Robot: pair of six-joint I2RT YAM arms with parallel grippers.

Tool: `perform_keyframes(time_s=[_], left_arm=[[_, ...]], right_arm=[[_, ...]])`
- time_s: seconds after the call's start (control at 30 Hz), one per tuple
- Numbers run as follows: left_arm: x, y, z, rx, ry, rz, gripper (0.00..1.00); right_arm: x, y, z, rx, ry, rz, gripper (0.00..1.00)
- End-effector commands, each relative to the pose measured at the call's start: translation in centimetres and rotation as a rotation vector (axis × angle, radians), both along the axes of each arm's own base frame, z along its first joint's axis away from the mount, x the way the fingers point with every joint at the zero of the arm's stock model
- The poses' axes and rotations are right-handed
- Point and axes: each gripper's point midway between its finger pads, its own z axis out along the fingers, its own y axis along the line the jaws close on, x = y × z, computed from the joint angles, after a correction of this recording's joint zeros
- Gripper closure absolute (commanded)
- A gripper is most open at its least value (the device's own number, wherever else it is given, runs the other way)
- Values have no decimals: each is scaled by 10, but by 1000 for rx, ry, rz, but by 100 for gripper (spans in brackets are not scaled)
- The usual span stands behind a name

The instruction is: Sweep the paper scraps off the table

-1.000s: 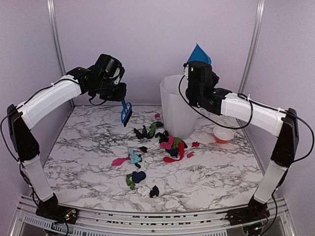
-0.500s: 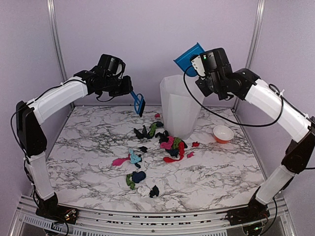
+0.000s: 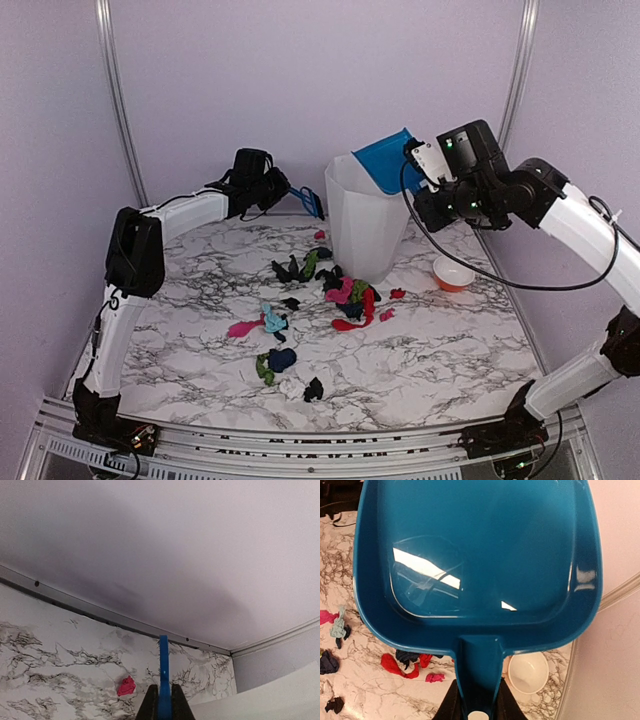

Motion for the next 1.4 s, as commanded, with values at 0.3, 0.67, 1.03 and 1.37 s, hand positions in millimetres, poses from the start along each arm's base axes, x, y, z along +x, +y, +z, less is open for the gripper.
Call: perform_keyframes(time_s=[0.3,0.67,1.03,1.37], left_arm=[[23,-24,-86,-288,159,237,100],[-81,3,-127,-186,305,251,100],[-182,25,-126,-95,334,166,100],[-233,22,-94,-44,267,42,100]], right_arm=[[-77,-37,-103,158,312,-163,100],[-99,-78,-206,173,505,-353,100],[-44,-58,-260,178,614,-367,100],[-35,-40,-304,212,715,-341,100]])
